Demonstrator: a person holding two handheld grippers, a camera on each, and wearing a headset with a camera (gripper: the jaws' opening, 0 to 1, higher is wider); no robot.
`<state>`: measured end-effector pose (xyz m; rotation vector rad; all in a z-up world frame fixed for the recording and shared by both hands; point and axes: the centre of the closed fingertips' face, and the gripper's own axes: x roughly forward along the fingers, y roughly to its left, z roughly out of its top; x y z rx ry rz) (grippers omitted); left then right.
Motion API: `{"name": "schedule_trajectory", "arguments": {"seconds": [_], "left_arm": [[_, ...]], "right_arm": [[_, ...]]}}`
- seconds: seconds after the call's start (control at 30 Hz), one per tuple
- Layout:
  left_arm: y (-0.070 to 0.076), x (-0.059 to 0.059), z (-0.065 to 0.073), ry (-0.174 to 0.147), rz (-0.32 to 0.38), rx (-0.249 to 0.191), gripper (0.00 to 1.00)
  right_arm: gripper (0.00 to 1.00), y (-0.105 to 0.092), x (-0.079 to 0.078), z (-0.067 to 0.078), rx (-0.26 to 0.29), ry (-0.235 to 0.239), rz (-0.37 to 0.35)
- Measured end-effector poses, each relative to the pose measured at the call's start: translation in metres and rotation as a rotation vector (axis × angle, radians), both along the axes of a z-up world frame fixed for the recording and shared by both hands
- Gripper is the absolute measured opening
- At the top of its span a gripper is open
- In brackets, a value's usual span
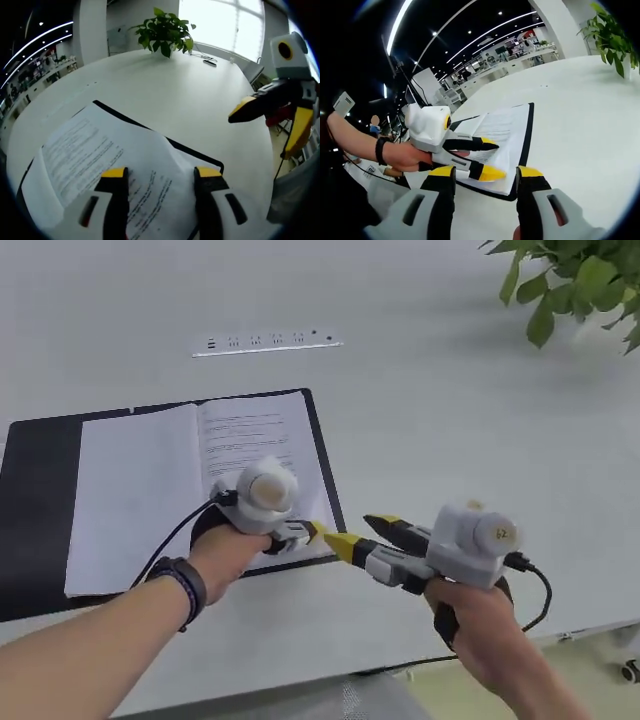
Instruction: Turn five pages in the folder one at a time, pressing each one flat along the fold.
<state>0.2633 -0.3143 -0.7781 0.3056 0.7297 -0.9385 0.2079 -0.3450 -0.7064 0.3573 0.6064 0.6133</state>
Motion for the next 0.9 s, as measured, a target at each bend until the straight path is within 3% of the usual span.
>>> {"name": "schedule_trajectory", "arguments": {"seconds": [0.33,0.47,0.8,0.9], "left_arm": [[-0.001,0.002,0.000,0.005,0.010,-0.003,0.52],[0.000,0.002,0.000,0.006,0.008,-0.002,0.52],[-0.001,0.002,0.000,0.011,-0.002,0.005,0.52],[-0.002,0.001,0.001,0.022,-0.006,-0.001,0.54]], "right_arm": [[0.42,0.006,0.046,-0.008,0.066,0.014,0.002],[0.41,0.013,0.062,-0.020,0.072,0.044,0.008],[0.34,0.029,0.073,-0.034,0.123,0.088,0.045],[0.28,0.032,0.071,-0.037,0.141,0.096,0.056]]}}
